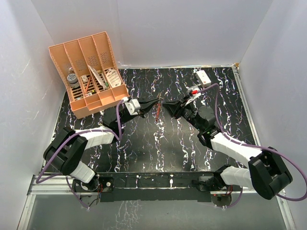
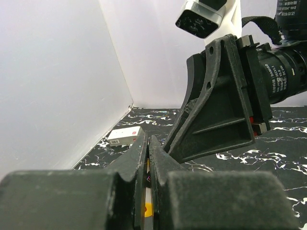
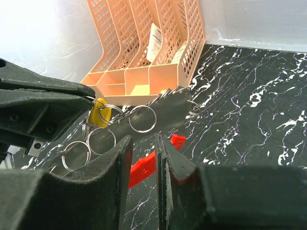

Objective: Put the keys on the keyring

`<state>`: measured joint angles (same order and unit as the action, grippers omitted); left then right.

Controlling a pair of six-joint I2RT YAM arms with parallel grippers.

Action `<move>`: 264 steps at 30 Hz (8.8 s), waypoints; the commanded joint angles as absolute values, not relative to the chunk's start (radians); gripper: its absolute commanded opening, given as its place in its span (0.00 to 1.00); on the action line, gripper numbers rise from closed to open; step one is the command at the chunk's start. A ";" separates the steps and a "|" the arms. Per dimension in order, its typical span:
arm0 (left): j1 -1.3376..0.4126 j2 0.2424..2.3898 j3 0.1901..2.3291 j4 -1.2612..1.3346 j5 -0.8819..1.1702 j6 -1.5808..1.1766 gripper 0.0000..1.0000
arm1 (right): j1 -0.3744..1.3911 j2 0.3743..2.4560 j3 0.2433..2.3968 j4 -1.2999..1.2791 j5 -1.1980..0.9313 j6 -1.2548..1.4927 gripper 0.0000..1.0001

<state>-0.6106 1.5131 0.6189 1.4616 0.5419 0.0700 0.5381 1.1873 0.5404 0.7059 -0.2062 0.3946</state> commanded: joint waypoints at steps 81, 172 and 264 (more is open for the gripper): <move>-0.626 1.562 0.690 1.649 0.360 -0.403 0.00 | 0.555 1.027 0.600 0.596 -0.082 0.373 0.25; -0.617 1.615 0.758 1.737 0.514 -0.504 0.00 | 0.555 1.159 0.633 0.706 -0.134 0.340 0.24; -0.517 1.605 0.780 1.544 0.629 -0.523 0.20 | 0.566 1.162 0.485 0.867 -0.416 -0.188 0.00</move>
